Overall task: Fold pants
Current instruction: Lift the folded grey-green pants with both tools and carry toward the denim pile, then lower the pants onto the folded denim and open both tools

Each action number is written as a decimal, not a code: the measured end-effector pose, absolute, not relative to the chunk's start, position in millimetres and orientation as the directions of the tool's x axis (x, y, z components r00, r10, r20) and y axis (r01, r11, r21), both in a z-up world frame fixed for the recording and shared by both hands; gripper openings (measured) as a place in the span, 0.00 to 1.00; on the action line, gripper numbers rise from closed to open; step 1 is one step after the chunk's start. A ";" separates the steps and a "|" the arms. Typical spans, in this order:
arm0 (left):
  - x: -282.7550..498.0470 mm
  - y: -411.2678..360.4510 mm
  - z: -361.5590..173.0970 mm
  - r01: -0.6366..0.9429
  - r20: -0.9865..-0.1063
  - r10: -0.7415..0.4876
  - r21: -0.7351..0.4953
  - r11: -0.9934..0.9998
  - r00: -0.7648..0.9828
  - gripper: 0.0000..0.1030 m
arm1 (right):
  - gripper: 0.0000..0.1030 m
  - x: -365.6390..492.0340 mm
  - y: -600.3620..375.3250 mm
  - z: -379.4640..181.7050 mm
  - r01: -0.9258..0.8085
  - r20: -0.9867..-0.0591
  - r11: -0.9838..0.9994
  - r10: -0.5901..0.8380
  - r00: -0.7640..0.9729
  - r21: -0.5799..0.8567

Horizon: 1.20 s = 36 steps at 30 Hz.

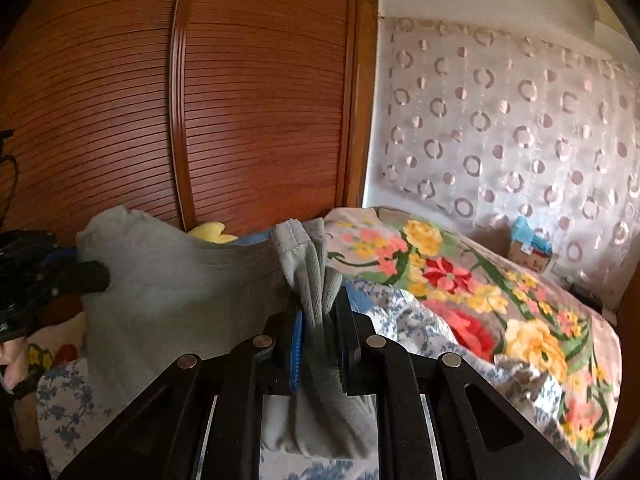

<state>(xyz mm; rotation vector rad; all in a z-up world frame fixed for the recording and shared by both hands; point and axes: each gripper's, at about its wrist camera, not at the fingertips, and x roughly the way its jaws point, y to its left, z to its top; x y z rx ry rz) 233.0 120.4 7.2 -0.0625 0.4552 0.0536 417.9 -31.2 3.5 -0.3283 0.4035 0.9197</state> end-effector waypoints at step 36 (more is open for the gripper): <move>216.8 168.9 -28.4 -0.261 -0.513 0.181 -0.088 0.961 0.839 0.16 | 0.27 477.2 46.3 -23.5 -0.897 -0.545 0.430 0.731 0.411 -0.101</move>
